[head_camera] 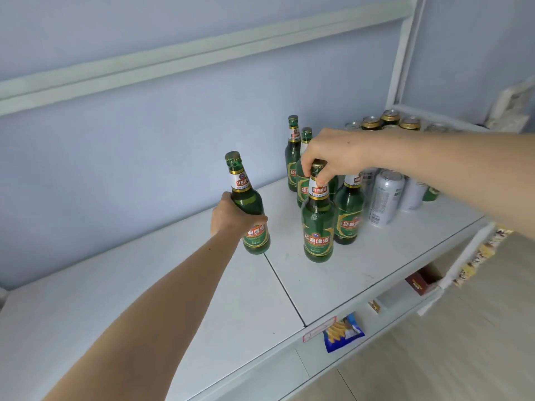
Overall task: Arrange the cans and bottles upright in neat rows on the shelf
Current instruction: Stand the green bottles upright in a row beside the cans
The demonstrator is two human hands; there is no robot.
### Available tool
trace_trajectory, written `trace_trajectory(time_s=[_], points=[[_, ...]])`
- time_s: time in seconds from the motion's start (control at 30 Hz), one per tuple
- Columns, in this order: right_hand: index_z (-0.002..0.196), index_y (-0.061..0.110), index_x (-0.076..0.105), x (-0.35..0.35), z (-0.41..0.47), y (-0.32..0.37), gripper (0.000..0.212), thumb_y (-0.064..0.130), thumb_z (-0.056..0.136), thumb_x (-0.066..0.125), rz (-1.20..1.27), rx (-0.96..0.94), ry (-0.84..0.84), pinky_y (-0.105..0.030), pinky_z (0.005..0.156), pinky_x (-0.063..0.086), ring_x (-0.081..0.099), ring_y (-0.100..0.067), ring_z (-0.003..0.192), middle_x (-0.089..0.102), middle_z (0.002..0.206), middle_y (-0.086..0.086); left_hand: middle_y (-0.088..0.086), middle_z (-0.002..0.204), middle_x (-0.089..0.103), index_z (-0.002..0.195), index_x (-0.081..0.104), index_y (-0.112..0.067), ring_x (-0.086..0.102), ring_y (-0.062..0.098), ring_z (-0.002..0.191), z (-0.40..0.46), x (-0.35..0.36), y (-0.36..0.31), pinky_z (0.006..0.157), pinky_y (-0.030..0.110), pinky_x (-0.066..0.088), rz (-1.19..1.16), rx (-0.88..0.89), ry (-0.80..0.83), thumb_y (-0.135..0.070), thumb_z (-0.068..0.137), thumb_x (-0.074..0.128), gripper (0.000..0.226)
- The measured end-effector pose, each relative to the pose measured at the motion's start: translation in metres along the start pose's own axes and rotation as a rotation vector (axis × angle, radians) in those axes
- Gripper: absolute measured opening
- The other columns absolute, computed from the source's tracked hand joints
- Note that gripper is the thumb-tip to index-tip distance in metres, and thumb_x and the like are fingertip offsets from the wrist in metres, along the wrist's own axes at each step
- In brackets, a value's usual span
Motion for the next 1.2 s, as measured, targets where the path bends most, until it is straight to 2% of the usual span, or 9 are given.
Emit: trace_trajectory(time_s=[0.13,0.27,0.37,0.5,0.57,0.67,0.9,1.13,1.2], points=[[0.109,0.018,0.07,0.015,-0.019,-0.027,0.025,0.022,0.084,0.073,-0.007,-0.009,0.031,-0.032,0.075,0.052,0.055,-0.013,0.087,0.064,0.102,0.002,-0.006,0.096,0.063,0.107,0.05,-0.026,0.062,0.02,0.091,-0.006,0.029,-0.022,0.077,0.041,0.058,0.033,0.013,0.009,-0.037,0.048,0.087,0.071],[0.113,0.017,0.069,0.022,-0.034,-0.047,0.028,0.023,0.085,0.072,-0.03,-0.059,0.05,-0.036,0.078,0.054,0.055,-0.015,0.089,0.057,0.097,0.004,-0.004,0.1,0.063,0.111,0.051,-0.025,0.062,0.021,0.094,-0.017,0.051,-0.036,0.079,0.042,0.058,0.038,-0.016,-0.021,-0.038,0.049,0.088,0.074],[0.113,0.016,0.069,0.024,-0.044,-0.059,0.03,0.023,0.085,0.072,-0.034,-0.117,0.063,-0.038,0.081,0.054,0.056,-0.016,0.093,0.06,0.101,0.002,-0.004,0.101,0.063,0.113,0.051,-0.025,0.062,0.021,0.095,-0.029,0.063,-0.043,0.079,0.041,0.058,0.031,-0.056,-0.05,-0.039,0.049,0.088,0.075],[0.113,0.015,0.069,0.031,-0.052,-0.076,0.029,0.021,0.085,0.072,-0.044,-0.171,0.076,-0.034,0.08,0.053,0.054,-0.013,0.092,0.063,0.105,0.001,-0.003,0.103,0.063,0.115,0.051,-0.023,0.061,0.021,0.096,-0.044,0.079,-0.054,0.08,0.04,0.058,0.012,-0.08,-0.094,-0.037,0.052,0.089,0.074],[0.113,0.016,0.069,0.039,-0.054,-0.08,0.028,0.021,0.085,0.072,-0.053,-0.194,0.084,-0.03,0.077,0.051,0.051,-0.012,0.089,0.06,0.102,0.001,-0.004,0.102,0.062,0.114,0.051,-0.024,0.061,0.021,0.094,-0.053,0.084,-0.054,0.079,0.039,0.058,0.025,-0.099,-0.108,-0.037,0.052,0.089,0.073],[0.111,0.017,0.07,0.049,-0.056,-0.086,0.027,0.019,0.084,0.073,-0.052,-0.223,0.086,-0.032,0.076,0.052,0.052,-0.013,0.087,0.055,0.096,0.005,-0.004,0.101,0.062,0.113,0.05,-0.025,0.062,0.021,0.094,-0.063,0.087,-0.051,0.078,0.04,0.058,0.042,-0.133,-0.129,-0.038,0.051,0.088,0.074],[0.11,0.02,0.07,0.056,-0.061,-0.108,0.029,0.017,0.081,0.075,-0.049,-0.261,0.085,-0.041,0.082,0.053,0.058,-0.019,0.098,0.061,0.109,-0.001,-0.004,0.102,0.063,0.114,0.05,-0.025,0.062,0.022,0.096,-0.07,0.086,-0.058,0.079,0.041,0.058,0.072,-0.154,-0.16,-0.037,0.052,0.088,0.073],[0.115,0.02,0.067,0.057,-0.068,-0.118,0.03,0.016,0.085,0.071,-0.11,-0.316,0.097,-0.028,0.076,0.045,0.048,-0.01,0.09,0.05,0.098,0.009,-0.004,0.103,0.063,0.116,0.049,-0.025,0.061,0.021,0.096,-0.073,0.087,-0.066,0.08,0.04,0.057,0.09,-0.156,-0.176,-0.038,0.052,0.088,0.076],[0.116,0.021,0.064,0.057,-0.07,-0.118,0.031,0.016,0.087,0.069,-0.143,-0.335,0.102,-0.028,0.074,0.043,0.049,-0.012,0.092,0.049,0.1,0.009,-0.004,0.103,0.063,0.116,0.049,-0.025,0.061,0.021,0.096,-0.075,0.087,-0.068,0.079,0.04,0.058,0.098,-0.156,-0.18,-0.038,0.052,0.088,0.077]])
Point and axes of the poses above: each hand's wrist, its own z-axis towards the middle knuckle, its own x-axis out of the palm, y = z × x, the point moved 6 cm from there along z, towards the middle knuckle
